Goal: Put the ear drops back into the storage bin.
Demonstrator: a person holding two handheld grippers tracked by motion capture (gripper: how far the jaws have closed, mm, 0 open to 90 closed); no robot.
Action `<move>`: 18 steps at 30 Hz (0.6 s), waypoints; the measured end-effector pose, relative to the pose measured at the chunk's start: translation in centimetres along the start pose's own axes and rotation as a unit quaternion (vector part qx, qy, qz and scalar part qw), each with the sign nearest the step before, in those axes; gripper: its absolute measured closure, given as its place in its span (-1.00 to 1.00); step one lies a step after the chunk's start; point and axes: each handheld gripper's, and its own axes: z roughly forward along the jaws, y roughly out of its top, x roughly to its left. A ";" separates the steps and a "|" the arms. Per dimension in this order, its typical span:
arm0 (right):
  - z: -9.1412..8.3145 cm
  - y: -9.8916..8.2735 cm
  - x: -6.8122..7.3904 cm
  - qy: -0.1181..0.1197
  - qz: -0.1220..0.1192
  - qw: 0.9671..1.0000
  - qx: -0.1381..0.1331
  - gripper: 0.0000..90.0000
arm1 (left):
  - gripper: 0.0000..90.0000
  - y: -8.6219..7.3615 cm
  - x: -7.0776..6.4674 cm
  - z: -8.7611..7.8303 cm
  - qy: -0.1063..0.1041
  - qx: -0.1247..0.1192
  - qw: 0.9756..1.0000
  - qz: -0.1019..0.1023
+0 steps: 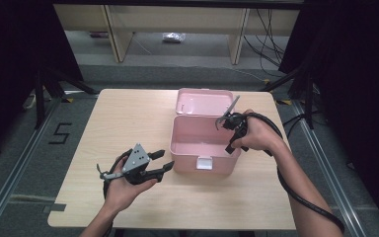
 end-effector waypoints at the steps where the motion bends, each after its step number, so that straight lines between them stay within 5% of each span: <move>1: 0.0 0.0 0.1 -0.002 0.003 1.000 0.005 0.59 | 0.08 0.0 0.0 0.0 0.000 -0.002 1.000 -0.001; 18: 0.7 0.3 0.2 -0.001 -0.003 1.000 0.010 0.59 | 0.08 0.0 0.1 -0.1 0.001 -0.002 1.000 0.001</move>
